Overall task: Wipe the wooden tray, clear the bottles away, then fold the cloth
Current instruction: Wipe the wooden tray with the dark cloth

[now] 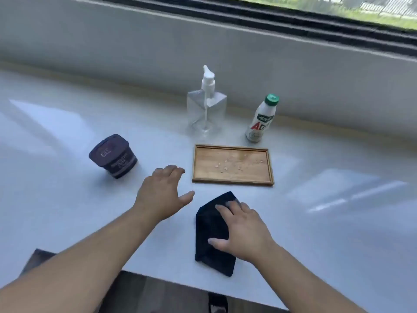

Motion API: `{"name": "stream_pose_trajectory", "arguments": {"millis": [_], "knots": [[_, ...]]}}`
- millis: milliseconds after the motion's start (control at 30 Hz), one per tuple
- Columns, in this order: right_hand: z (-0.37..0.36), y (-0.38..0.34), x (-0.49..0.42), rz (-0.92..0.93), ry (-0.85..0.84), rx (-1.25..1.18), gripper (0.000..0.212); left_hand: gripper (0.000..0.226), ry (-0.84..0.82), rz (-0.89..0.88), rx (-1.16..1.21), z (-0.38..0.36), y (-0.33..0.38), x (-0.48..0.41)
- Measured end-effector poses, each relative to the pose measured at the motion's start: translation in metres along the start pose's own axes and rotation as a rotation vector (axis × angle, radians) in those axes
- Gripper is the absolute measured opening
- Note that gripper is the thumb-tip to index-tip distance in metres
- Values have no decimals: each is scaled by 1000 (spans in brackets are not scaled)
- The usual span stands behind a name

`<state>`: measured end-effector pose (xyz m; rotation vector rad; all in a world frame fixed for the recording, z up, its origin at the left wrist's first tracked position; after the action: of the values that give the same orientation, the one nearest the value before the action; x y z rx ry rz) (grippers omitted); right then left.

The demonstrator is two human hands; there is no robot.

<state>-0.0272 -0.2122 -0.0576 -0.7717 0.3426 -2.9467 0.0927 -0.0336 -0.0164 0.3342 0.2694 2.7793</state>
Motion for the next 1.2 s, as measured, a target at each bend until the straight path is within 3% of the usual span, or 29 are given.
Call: {"name": "stream_pose_trajectory", "arguments": {"millis": [100,200,267,333,467,600,700,800,967,1067,1200], "knots": [[-37,0,-11,26,-96,81,108,77,-17,58,29,-24,-3,-24],[-43,-1,-18,52,-40,126,83,80,11,85,71,-40,-4,-42],[-24,4,-25,78,69,70,50,82,64,87,101,-45,-4,-52],[2,16,-32,59,148,-118,34,87,106,102,142,-48,-4,-63],[72,70,-36,-90,416,-527,24,101,147,149,214,-56,-4,-85],[134,127,-56,-205,663,-505,28,109,177,161,169,-69,1,-96],[130,147,-106,-343,567,-419,41,113,183,173,143,-80,-2,-99],[113,115,-154,-363,534,-443,50,115,183,155,116,-84,-3,-103],[78,6,-187,28,343,-419,38,95,213,145,132,-84,-3,-105],[78,50,-170,36,279,-362,39,109,187,159,111,-85,-3,-105],[95,161,-145,-299,433,-397,33,118,170,169,96,-86,-4,-107]]}}
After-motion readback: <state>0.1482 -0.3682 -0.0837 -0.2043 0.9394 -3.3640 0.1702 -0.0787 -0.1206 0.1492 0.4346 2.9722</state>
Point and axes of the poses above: each hand's wrist, its own x-axis away from the middle knuckle, its own z-axis out of the back of the hand, y = z × x, the point moved 10 cm from there along -x, towards the middle knuckle, and after that the axes turned 2 degrees about -y, right-handed, at the moved point
